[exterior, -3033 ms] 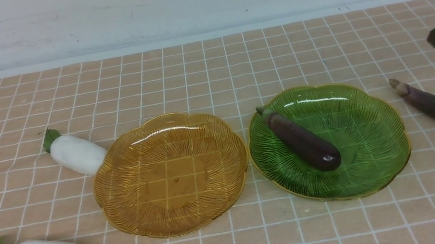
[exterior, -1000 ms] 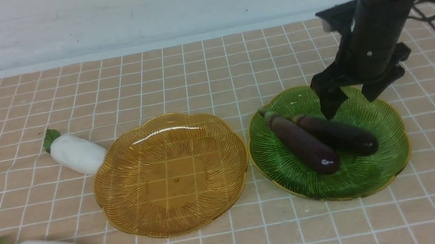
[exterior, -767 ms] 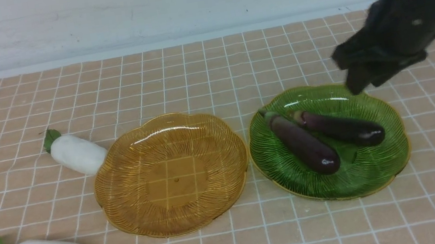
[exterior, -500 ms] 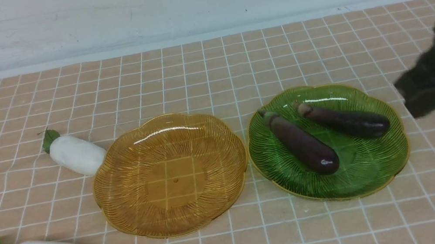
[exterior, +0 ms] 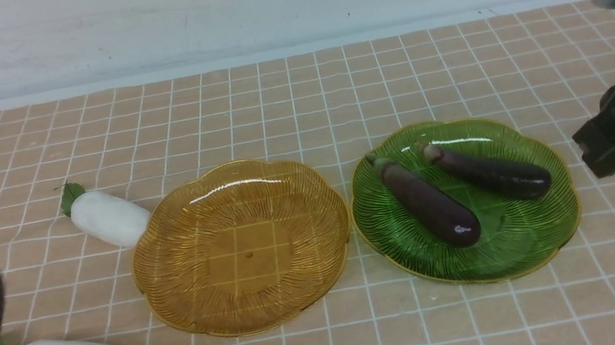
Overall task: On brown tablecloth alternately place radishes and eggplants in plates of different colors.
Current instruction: 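Pick up the white radish and place it in the left plate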
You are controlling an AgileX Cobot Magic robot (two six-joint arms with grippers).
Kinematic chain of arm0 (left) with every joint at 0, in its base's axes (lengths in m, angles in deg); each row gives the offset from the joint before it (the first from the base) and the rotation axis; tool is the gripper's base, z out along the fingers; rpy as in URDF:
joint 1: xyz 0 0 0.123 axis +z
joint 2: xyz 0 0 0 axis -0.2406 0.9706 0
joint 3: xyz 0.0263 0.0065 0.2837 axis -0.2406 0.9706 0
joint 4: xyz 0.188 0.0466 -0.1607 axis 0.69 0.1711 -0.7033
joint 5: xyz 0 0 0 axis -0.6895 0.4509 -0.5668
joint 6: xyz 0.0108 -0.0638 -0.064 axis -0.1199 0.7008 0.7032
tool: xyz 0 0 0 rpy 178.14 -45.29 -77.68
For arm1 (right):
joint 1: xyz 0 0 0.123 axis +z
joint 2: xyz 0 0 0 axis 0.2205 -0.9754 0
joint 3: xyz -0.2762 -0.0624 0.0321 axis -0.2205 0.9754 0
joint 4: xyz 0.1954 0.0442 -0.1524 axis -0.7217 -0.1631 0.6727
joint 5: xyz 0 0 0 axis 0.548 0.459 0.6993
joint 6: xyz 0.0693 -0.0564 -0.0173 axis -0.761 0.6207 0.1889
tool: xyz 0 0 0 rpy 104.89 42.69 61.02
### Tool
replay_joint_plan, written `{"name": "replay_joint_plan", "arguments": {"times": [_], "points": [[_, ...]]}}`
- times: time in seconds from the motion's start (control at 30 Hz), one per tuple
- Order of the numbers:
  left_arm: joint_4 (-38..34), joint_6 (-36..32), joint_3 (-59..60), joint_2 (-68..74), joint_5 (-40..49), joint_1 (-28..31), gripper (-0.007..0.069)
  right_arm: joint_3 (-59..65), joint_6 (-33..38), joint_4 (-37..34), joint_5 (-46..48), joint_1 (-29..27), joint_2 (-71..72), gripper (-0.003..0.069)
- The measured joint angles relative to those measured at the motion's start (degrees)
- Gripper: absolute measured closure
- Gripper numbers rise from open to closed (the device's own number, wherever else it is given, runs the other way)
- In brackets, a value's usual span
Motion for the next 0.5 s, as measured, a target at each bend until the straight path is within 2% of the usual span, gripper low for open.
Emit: {"name": "replay_joint_plan", "arguments": {"times": [0.1,0.13,0.23,0.33,0.43,0.5], "points": [[5.59,3.61,-5.79,8.97,0.53,0.0,0.0412,0.0,0.12,0.0,0.0,0.0,0.0,0.0674],[6.2,4.37,-6.66,10.45,0.53,0.0,0.0392,0.0,0.12,0.06,0.0,0.0,0.0,0.0674],[6.83,6.2,-8.67,14.35,0.31,0.0,0.0288,0.0,0.12,0.29,0.0,0.0,0.0,0.0674],[7.35,8.88,-9.59,19.69,-0.92,0.0,0.0131,0.0,0.12,0.29,-0.05,0.0,0.0,0.0674],[7.65,11.36,-9.59,23.76,-2.82,0.0,0.0016,0.0,0.12,0.08,-0.11,0.0,0.0,0.0674],[7.95,13.13,-9.61,26.16,-3.85,0.0,-0.0029,0.0,0.12,0.03,-0.11,0.0,0.0,0.0674]]}}
